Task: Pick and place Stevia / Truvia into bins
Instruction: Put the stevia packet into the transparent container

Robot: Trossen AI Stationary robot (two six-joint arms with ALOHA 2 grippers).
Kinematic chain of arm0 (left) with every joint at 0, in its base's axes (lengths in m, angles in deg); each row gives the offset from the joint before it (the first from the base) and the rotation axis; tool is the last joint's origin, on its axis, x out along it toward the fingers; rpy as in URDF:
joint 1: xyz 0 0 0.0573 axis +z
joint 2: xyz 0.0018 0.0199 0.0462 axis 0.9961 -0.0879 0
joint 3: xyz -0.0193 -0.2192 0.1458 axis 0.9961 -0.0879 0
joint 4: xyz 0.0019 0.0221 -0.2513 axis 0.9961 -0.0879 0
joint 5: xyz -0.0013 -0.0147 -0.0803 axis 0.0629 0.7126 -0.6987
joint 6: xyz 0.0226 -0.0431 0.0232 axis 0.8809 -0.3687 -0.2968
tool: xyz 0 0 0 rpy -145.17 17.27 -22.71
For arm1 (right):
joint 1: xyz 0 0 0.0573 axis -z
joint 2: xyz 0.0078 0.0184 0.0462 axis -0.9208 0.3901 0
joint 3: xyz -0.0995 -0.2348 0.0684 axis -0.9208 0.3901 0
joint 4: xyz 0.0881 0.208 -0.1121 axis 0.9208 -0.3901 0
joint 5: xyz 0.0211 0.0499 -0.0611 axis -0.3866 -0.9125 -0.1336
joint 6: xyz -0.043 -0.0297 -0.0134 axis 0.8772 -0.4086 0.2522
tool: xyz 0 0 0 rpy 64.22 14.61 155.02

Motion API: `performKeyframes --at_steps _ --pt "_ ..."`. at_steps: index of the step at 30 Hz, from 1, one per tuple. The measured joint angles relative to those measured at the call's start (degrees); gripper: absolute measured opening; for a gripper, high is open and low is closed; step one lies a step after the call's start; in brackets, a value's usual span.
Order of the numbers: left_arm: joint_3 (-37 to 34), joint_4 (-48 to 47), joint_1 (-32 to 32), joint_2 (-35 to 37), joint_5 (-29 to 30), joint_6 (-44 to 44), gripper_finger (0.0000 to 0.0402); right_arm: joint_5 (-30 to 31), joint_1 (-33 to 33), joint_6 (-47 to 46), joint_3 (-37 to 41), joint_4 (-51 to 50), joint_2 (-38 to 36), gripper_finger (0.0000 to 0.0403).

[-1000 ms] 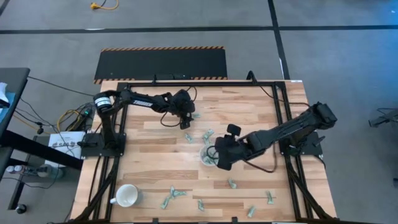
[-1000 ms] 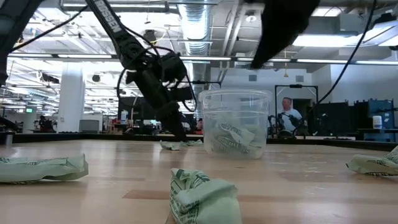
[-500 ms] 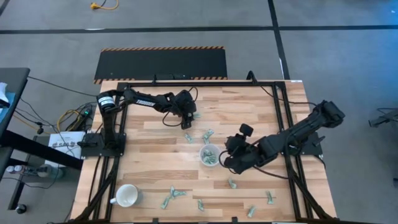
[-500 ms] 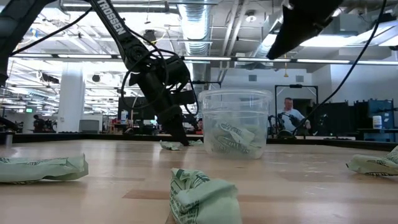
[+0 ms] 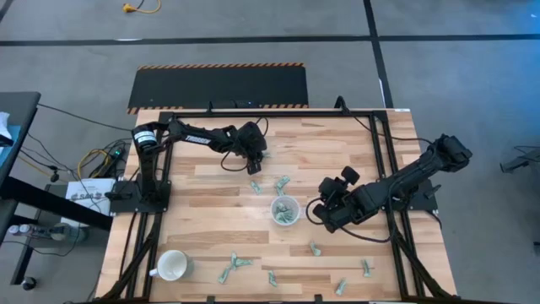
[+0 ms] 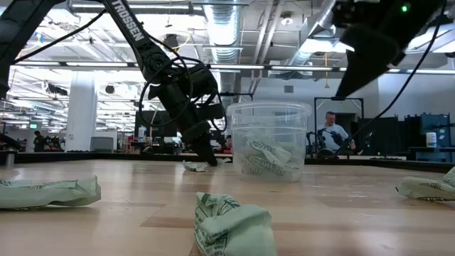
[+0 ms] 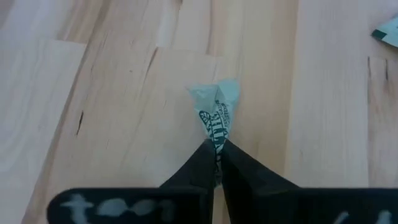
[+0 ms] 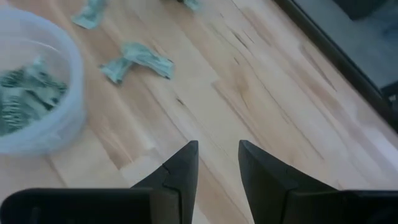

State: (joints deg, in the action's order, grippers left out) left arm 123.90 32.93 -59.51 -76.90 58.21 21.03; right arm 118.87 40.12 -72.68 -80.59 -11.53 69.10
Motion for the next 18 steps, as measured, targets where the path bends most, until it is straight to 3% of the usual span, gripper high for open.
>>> performKeyframes --at_steps 8,18 --pt "-0.37 -2.32 -1.21 2.32 1.32 -0.85 0.0003 4.82 0.00 -10.33 5.39 0.31 0.51 0.0107" --pt "-0.24 -6.48 -9.87 14.60 1.25 -2.53 0.0001 11.45 0.06 -16.14 8.22 2.17 0.51 0.0107"
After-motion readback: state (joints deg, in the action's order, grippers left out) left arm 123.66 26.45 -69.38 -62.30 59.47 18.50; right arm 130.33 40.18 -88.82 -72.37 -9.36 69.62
